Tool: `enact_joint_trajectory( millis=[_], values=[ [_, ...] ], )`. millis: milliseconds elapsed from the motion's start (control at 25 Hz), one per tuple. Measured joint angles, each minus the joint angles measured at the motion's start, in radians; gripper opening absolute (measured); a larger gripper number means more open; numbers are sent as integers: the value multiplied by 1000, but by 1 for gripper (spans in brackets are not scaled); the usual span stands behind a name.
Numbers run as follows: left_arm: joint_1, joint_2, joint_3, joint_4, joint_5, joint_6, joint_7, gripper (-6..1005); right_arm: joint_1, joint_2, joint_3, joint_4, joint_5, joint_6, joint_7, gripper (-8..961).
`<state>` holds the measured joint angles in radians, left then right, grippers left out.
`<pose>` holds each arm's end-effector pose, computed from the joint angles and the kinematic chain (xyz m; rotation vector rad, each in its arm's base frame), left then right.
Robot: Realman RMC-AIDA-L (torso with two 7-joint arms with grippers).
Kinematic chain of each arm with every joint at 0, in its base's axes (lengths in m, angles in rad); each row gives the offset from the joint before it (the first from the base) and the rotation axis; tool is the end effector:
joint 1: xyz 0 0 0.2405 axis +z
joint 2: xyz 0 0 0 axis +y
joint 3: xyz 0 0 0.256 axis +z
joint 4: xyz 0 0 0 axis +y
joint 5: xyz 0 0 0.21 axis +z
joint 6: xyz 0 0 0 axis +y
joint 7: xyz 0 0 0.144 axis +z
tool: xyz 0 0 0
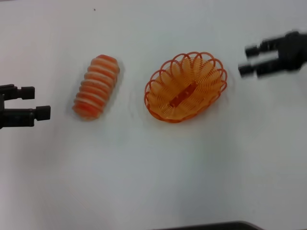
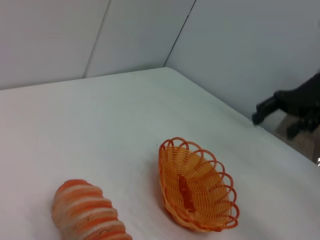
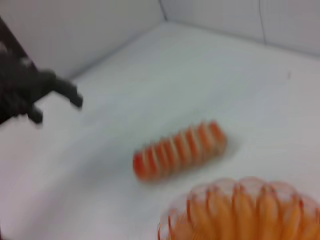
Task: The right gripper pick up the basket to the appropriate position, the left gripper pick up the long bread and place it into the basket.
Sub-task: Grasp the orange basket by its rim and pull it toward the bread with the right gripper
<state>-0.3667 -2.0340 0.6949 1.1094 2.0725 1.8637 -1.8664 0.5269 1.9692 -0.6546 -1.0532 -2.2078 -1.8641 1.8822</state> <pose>-0.2714 0.2869 0.0802 -2.7568 -0.9730 -0.5106 0.2560 0.3251 0.0964 -2.8009 0.9104 0.3423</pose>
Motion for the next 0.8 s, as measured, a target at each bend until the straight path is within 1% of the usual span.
enact_joint_trajectory(
  millis=[120,200,280,360,440,560,640,720,800],
  values=[
    [0,0,0,1,0,0,0,903,34,-6,86,-8,112,4,56,791],
    [0,0,0,1,0,0,-1,903,67,-13,113,-18,147,21,110,791],
    [-1,0,0,1,0,0,-1,903,103,-17,105,-49,118,51,179,791],
    [-1,0,0,1,0,1,-1,903,150,-15,76,-98,22,71,253,791],
    [-4,1,0,1,0,2,-1,903,208,-5,52,-144,-135,83,322,791],
    [-9,3,0,1,0,4,-2,904,292,20,19,-169,-365,102,384,791],
    [-12,4,0,1,0,4,-4,904,332,39,-28,-161,-489,126,415,791],
    [-14,4,0,1,0,4,-4,904,350,52,-81,-135,-546,159,443,791],
    [-16,3,0,1,0,4,-4,903,353,61,-133,-97,-560,198,476,791]
  ],
)
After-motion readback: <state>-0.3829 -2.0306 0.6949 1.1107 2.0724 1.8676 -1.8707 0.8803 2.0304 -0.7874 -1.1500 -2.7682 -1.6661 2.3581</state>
